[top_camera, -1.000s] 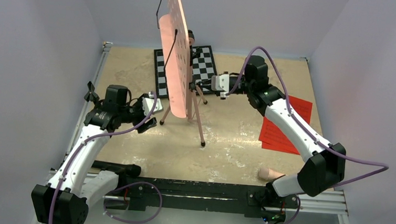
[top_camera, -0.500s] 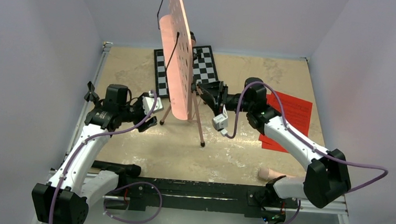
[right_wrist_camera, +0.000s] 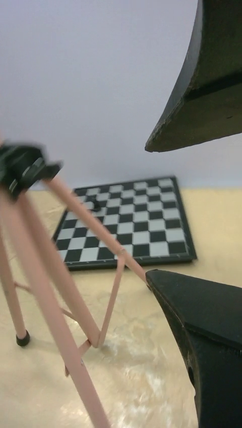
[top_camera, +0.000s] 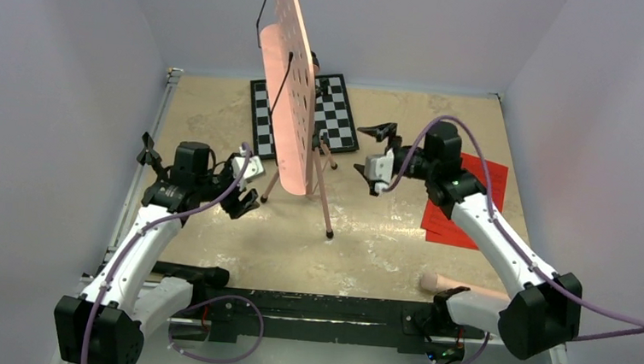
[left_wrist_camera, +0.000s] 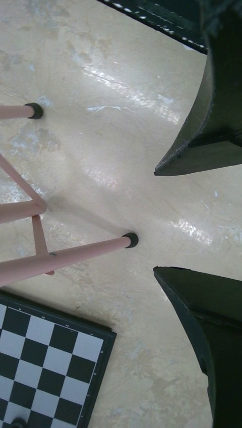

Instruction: Pack up the instrument practice props

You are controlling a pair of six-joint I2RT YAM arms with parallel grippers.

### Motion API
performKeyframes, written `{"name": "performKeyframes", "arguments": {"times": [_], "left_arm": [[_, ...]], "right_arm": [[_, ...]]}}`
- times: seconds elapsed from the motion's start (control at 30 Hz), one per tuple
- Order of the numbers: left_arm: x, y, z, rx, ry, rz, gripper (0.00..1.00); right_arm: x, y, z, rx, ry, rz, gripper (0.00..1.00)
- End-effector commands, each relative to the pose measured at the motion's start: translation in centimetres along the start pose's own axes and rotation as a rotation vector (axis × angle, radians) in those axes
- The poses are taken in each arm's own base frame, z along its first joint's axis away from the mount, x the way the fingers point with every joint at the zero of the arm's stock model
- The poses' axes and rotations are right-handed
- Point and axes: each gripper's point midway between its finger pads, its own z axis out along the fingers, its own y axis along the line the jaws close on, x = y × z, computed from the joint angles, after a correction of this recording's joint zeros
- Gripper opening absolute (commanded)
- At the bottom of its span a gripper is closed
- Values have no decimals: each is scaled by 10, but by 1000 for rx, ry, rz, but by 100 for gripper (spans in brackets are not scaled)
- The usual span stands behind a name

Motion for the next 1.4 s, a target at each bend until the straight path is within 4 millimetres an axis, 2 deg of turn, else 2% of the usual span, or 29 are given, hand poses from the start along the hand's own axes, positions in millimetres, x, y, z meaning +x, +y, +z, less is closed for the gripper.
{"name": "performKeyframes", "arguments": {"times": [0.0,0.07,0.1,0.13,0.2,0.23,0.33,0.4,0.5,0.77,0.97,1.1,1.37], "left_arm": [[-6,14,10,-103,-88,-178,74],[-6,19,13,-129,-105,-196,76],[-7,20,14,-126,-108,-197,76],[-8,20,15,-120,-109,-198,76],[-11,22,15,-119,-109,-203,76],[-12,23,15,-121,-110,-208,76],[-14,26,15,-135,-120,-221,76],[-13,25,16,-136,-123,-234,76],[-10,22,16,-133,-121,-242,76],[-6,21,14,-148,-112,-235,76],[-4,21,14,-150,-107,-232,76],[-8,23,13,-155,-117,-227,76],[-9,24,12,-159,-117,-222,76]], "right_arm": [[-13,-30,-32,101,59,590,94],[-30,-37,-33,59,33,790,94],[-37,-39,-29,24,10,956,94],[-41,-46,-27,6,-5,1034,94],[-51,-61,-18,-29,-69,1332,90],[-51,-66,-13,-49,-99,1436,86],[-44,-84,3,-30,-175,1657,84],[-43,-87,11,-22,-211,1697,84],[-44,-83,21,-50,-186,1705,85],[-29,-74,36,-93,-172,1784,80],[-44,-50,41,-216,-163,1730,74],[-42,-41,44,-227,-161,1762,68],[-30,-40,50,-206,-124,1738,59]]}}
